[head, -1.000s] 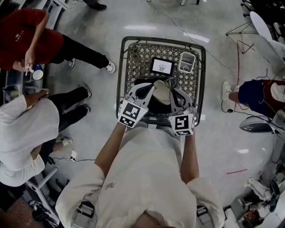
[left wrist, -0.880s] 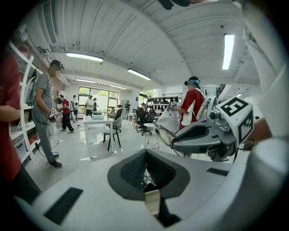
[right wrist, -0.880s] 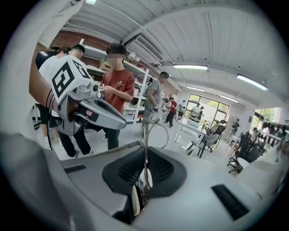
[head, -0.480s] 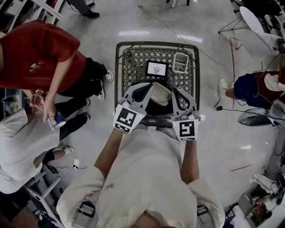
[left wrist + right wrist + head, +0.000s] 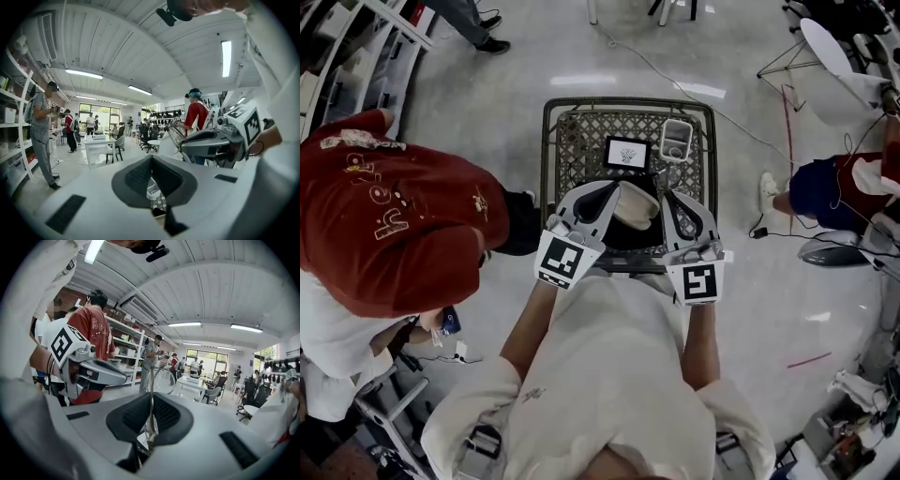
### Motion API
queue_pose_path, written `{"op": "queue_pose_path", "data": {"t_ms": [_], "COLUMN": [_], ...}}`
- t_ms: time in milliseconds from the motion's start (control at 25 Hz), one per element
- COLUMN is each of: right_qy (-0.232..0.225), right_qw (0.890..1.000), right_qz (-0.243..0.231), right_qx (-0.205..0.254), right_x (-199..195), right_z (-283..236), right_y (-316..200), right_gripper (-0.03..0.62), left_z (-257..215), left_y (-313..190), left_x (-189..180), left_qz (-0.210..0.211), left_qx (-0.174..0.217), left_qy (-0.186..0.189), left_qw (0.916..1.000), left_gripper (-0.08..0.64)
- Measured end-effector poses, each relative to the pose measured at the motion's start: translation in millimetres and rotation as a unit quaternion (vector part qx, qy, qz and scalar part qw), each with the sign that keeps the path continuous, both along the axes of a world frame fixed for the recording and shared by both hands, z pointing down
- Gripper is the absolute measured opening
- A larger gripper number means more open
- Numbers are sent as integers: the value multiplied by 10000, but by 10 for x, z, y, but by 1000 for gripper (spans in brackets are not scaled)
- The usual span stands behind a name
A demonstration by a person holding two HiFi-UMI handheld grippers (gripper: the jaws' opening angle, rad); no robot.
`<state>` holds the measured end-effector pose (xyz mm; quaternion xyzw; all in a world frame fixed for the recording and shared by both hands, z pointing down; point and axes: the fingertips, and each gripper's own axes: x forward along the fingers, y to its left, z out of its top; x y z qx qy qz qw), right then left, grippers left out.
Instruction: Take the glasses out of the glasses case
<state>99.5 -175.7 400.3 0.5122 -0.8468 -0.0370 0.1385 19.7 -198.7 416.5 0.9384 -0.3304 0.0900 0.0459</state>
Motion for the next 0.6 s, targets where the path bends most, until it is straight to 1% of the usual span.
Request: {"op": "queue_pose_path", "data": {"t_ms": [320,600], "right_qy": [49,1], "right_qw": [9998,9997], "right_qz": [-185,-204], "right_qx": [48,98], "right_x": [-17,-51], "right_z": [-58,-100], "right_y": [-33,-71], "right_gripper": [18,18], "left_z": [-8,17], "left_y": [-6,-47], "left_x": [-16,-50], "left_qz": [-138,-157], "left_qx": [1,-19], "left_qy": [4,-8], "left_qw": [9999,9999], "left_gripper": [14,14]}}
